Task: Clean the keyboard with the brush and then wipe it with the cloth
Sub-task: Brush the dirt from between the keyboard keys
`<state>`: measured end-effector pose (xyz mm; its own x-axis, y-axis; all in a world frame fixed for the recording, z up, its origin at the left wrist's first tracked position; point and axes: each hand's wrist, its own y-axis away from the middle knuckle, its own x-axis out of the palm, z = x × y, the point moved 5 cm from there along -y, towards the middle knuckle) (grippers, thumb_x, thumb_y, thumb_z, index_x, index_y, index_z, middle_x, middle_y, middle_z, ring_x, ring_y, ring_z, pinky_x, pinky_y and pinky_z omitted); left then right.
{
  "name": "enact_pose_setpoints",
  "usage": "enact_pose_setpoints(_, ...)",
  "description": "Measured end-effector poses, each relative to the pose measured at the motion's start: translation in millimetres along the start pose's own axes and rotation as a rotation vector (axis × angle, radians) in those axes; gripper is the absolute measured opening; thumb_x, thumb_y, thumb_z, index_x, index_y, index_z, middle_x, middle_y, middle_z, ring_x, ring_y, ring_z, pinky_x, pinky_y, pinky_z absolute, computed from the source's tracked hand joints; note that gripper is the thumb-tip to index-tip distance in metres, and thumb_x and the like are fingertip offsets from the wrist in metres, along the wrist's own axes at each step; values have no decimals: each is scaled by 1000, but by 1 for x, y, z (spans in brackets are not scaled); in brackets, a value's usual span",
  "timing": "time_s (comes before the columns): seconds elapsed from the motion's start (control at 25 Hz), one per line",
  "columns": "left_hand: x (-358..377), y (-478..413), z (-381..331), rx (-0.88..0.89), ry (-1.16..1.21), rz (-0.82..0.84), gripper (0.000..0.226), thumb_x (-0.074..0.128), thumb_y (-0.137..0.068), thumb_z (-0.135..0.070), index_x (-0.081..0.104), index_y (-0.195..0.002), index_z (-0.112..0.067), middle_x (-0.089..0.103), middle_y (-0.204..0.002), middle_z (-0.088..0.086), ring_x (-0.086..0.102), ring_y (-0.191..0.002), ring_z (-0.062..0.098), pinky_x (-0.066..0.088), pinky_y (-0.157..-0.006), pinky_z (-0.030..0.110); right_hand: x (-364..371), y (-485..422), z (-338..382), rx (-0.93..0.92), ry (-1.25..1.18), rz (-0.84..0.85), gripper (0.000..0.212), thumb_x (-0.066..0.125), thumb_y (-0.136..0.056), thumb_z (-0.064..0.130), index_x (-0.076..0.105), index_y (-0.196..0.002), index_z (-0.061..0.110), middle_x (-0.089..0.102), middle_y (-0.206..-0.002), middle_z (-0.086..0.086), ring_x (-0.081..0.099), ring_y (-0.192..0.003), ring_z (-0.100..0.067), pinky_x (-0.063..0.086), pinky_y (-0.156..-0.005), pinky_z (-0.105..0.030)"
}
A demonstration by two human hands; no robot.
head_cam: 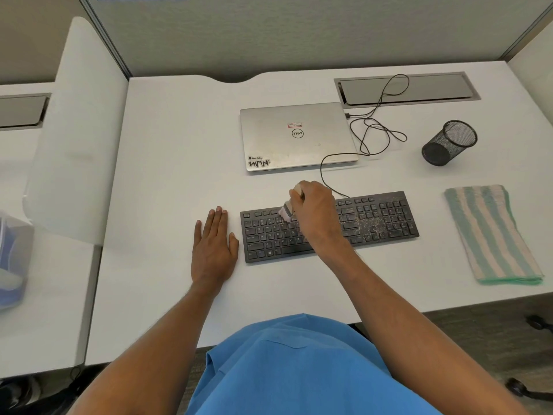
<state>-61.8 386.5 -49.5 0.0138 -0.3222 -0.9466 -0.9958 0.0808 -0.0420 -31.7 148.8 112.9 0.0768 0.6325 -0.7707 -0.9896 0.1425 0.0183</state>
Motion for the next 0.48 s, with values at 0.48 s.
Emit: enact_pose_setpoints(0.48, 0, 0, 0, -2, 4, 1, 65, 29, -105, -34, 30, -166, -9, 26, -174, 6, 17, -163, 18, 6, -133, 44, 7, 2, -1, -3, -89, -6, 42, 50, -102, 16, 42, -61, 13, 52, -57, 0, 65, -55, -5, 53, -51, -40)
